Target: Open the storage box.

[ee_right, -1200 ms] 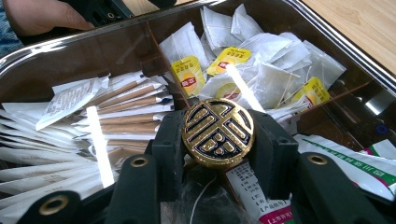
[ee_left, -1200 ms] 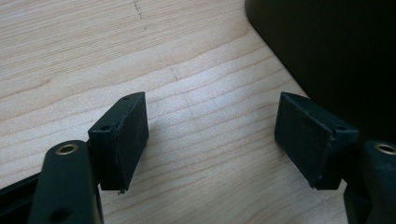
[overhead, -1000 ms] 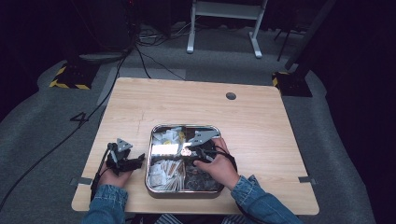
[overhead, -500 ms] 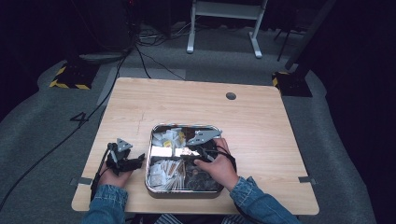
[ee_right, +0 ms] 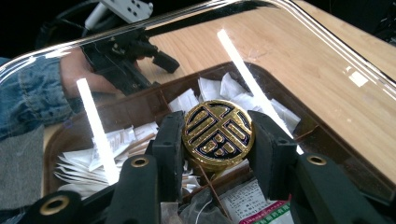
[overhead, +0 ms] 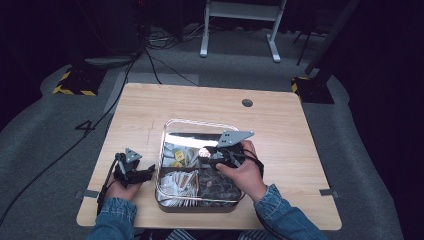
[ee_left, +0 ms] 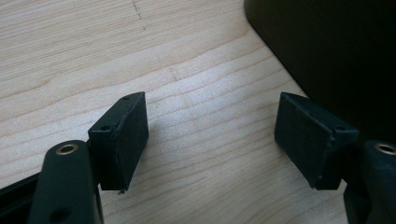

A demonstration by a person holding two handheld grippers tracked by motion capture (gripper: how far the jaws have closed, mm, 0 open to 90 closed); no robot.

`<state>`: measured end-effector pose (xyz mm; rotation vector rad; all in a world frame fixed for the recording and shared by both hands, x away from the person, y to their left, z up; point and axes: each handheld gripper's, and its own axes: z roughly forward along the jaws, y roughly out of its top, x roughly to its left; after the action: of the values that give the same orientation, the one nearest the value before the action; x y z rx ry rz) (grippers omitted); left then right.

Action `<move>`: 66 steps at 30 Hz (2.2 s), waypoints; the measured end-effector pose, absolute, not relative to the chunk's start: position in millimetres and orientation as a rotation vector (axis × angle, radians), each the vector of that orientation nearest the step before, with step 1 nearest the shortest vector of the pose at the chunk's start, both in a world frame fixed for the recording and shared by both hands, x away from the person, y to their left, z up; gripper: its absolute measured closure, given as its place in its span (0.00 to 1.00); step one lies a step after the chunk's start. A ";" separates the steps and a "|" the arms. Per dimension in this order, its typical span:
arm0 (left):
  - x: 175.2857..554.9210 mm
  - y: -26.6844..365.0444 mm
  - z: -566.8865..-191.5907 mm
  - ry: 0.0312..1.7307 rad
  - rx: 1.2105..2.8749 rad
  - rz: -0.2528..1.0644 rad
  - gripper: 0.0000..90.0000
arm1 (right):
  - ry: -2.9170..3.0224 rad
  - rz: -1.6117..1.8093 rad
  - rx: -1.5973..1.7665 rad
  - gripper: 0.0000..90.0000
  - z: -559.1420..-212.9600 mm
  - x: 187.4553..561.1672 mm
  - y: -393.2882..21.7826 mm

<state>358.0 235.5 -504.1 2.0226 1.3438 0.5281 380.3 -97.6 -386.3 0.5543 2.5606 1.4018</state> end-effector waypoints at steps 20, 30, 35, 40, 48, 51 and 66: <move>359.5 235.3 -504.3 1.342 2.019 0.520 0.29 | 2.486 1.415 0.599 0.65 -366.6 369.4 -169.9; 359.3 235.3 -504.2 1.343 2.020 0.524 0.29 | 2.474 1.335 0.672 0.65 -368.1 381.7 -210.0; 359.3 235.2 -504.3 1.343 2.020 0.524 0.29 | 2.457 1.288 0.705 0.65 -369.6 388.1 -220.8; 359.3 235.3 -504.2 1.343 2.019 0.523 0.29 | 2.445 1.284 0.752 0.65 -371.1 394.5 -233.7; 359.6 235.6 -504.4 1.326 2.031 0.513 0.26 | 2.411 1.269 0.830 0.65 -375.0 400.2 -256.0; 359.6 235.6 -504.4 1.325 2.032 0.510 0.26 | 2.395 1.261 0.867 0.65 -376.4 401.5 -264.9; 359.8 236.0 -504.3 1.319 2.037 0.509 0.26 | 2.323 1.217 1.015 0.65 -389.5 418.3 -299.8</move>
<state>359.8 236.0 -504.3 2.0371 1.3190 0.5086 418.3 -299.8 -389.5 1.0148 2.3231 1.2169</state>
